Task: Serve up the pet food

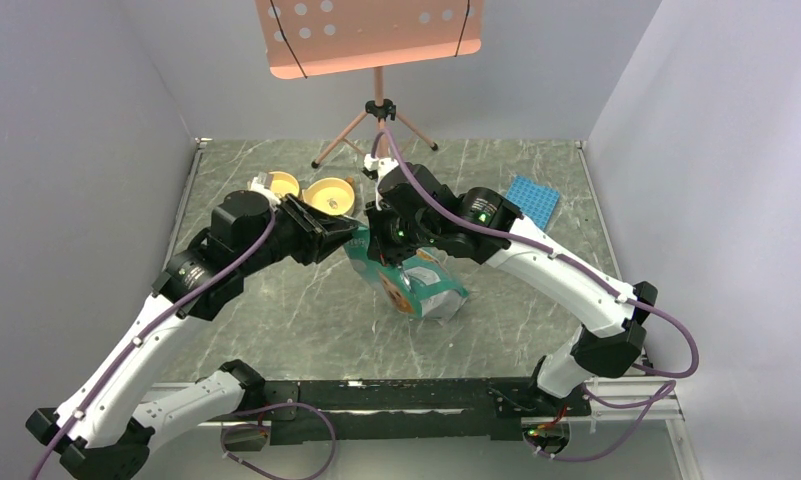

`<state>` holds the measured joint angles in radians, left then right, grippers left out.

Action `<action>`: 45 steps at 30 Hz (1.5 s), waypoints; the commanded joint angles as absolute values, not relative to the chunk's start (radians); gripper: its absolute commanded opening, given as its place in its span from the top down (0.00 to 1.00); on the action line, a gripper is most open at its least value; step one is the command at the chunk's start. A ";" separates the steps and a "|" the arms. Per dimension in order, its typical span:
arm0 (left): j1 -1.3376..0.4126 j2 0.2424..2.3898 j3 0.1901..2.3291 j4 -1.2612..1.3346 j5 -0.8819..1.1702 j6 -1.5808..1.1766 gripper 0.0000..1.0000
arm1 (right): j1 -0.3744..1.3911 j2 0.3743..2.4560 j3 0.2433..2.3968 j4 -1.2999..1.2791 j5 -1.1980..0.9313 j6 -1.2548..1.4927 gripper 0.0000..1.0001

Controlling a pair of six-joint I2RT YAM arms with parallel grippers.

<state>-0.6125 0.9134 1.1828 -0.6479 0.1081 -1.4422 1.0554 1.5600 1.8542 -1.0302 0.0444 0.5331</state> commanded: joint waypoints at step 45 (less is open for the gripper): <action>-0.610 0.962 1.274 -0.809 0.076 -1.381 1.00 | 1.032 1.648 2.053 -1.095 0.178 0.117 0.68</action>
<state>-0.6132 0.9707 1.2461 -0.7235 0.1024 -1.3773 1.0431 1.6917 2.0918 -1.0649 0.1688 0.1997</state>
